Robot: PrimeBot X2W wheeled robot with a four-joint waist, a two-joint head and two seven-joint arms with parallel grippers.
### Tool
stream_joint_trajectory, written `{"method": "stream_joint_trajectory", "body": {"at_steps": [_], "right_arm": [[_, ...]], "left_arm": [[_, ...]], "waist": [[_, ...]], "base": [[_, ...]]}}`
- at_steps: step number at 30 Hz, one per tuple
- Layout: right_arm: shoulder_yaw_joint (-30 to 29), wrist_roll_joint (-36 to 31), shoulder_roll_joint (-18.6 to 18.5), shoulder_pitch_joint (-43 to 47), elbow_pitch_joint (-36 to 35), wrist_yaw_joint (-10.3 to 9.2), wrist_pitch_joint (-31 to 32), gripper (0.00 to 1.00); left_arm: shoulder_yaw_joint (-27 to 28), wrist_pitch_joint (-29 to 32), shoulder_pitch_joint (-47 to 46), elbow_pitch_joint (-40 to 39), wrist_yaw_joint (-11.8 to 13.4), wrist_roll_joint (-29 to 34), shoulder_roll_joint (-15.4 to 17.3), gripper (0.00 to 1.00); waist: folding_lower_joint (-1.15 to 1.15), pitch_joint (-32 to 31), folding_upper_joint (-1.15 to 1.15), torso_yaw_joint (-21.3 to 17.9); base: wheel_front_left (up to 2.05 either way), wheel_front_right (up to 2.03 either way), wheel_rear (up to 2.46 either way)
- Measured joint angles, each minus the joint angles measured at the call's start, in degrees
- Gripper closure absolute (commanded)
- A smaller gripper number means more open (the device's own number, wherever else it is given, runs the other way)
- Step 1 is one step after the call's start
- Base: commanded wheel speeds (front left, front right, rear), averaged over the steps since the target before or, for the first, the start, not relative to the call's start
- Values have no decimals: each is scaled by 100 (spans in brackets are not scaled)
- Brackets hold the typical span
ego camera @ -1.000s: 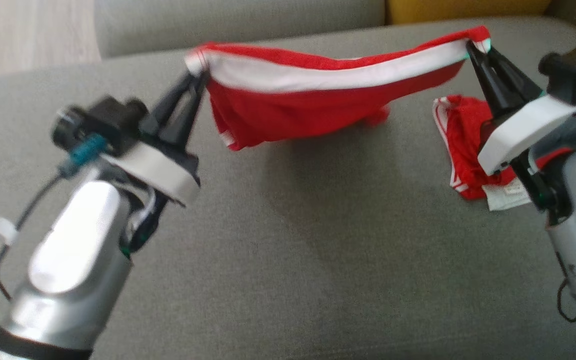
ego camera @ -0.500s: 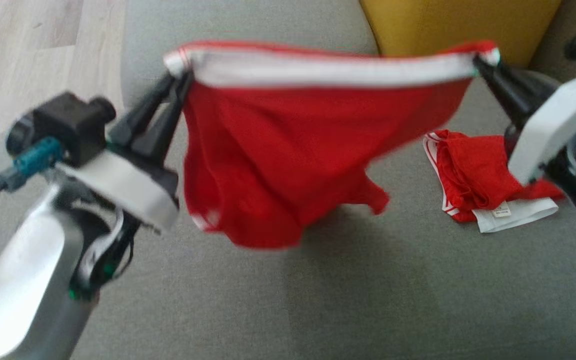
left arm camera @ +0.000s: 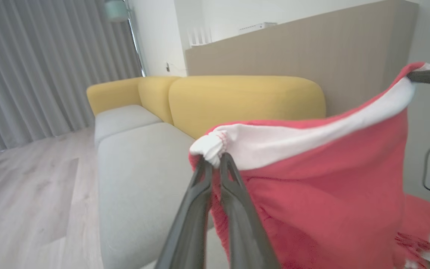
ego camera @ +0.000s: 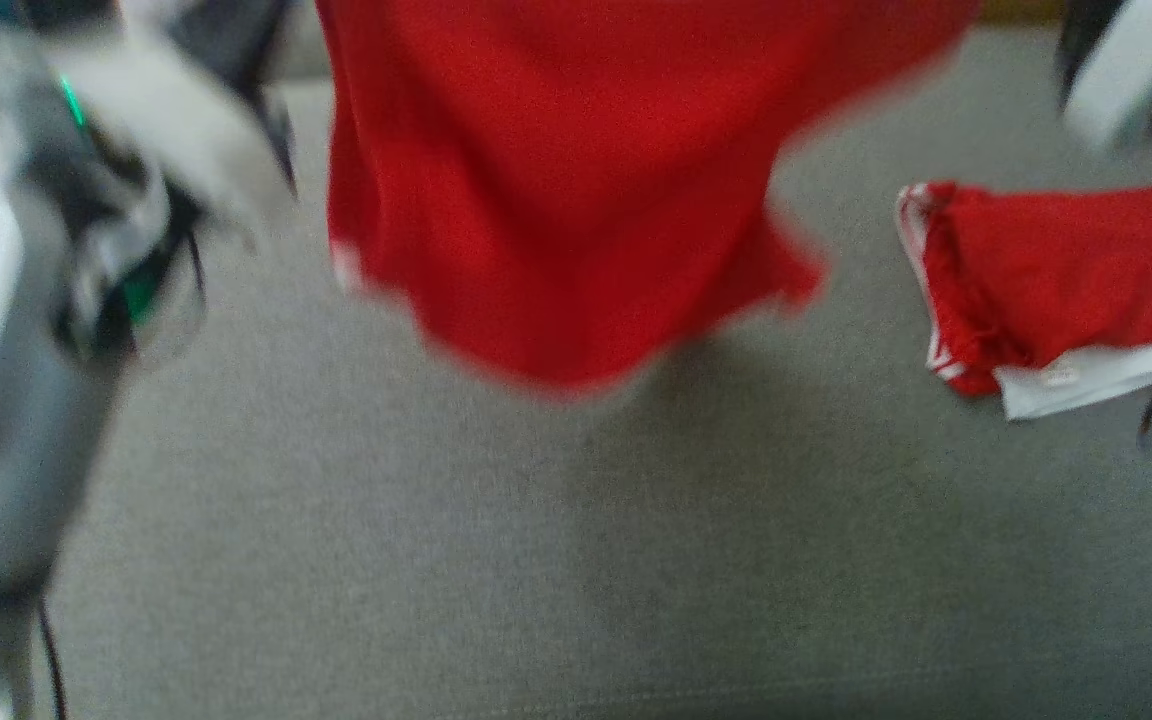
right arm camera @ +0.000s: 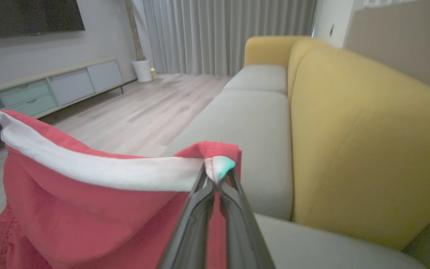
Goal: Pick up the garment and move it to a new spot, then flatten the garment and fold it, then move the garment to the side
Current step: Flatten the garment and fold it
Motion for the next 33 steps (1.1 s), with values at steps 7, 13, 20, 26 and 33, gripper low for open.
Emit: {"method": "stream_joint_trajectory", "body": {"at_steps": [7,13,20,26,33], "right_arm": [[147,-801,293,-2555,1731,0,-1890,100],[180,-1038,699,-3120,3236,1,-3282,100],[436,-884,865,-2647,4624,0,-3856,100],[1157,-590,823,-1929,5415,0,-3810,100],[2073,-74,461,-1488,5636,0,-3323,100]], "left_arm": [[186,-1091,-2663,1973,-115,633,-441,100],[201,-2178,-3342,3343,-198,850,-784,100],[-257,-2813,-2985,4537,-420,953,-1078,100],[-762,-3037,-2243,5133,-546,1057,-1233,100],[-1495,-3100,-1295,5310,-595,1145,-1170,100]], "waist": [[2,1066,0,86],[2,1729,0,215],[1,1979,0,473],[1,1927,0,571],[0,1599,0,571]], "base": [[0,0,0],[0,0,0],[0,0,0],[0,0,0],[0,0,0]]}}
